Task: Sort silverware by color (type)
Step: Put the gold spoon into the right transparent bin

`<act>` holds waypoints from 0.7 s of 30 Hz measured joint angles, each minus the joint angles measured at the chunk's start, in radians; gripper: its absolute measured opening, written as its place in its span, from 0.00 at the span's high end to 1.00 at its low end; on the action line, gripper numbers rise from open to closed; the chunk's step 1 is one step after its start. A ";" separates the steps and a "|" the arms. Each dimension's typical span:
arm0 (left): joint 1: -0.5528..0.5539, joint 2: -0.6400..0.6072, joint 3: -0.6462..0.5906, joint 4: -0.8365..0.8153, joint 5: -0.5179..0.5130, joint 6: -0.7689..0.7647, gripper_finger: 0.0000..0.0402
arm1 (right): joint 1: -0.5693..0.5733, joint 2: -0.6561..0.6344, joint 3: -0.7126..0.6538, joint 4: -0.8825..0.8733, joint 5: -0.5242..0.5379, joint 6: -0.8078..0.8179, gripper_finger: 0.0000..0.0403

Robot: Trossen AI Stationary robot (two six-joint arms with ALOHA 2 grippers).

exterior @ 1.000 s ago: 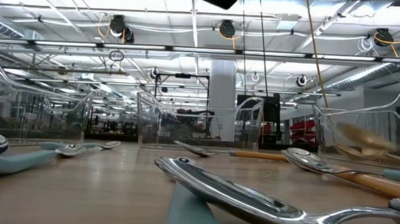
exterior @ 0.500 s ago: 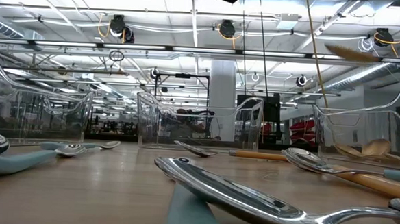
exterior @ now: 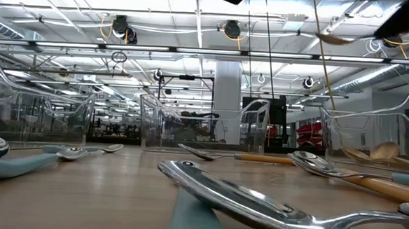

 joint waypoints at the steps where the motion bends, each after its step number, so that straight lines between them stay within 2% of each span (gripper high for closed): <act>1: 0.000 0.000 0.000 0.000 0.000 0.004 0.59 | 0.000 -0.035 -0.048 -0.001 -0.009 0.038 0.97; 4: 0.000 0.000 0.000 0.000 0.000 0.015 0.59 | 0.001 -0.111 -0.172 0.000 -0.069 0.137 0.97; 8: 0.000 0.000 0.000 0.000 0.001 0.016 0.59 | 0.000 -0.159 -0.262 0.002 -0.106 0.224 0.97; 12: 0.002 0.000 0.000 0.000 0.001 0.018 0.59 | -0.019 -0.167 -0.303 0.007 -0.154 0.241 0.97; 21: 0.013 0.000 0.000 0.001 0.001 0.019 0.59 | -0.084 -0.167 -0.348 0.017 -0.154 0.219 0.97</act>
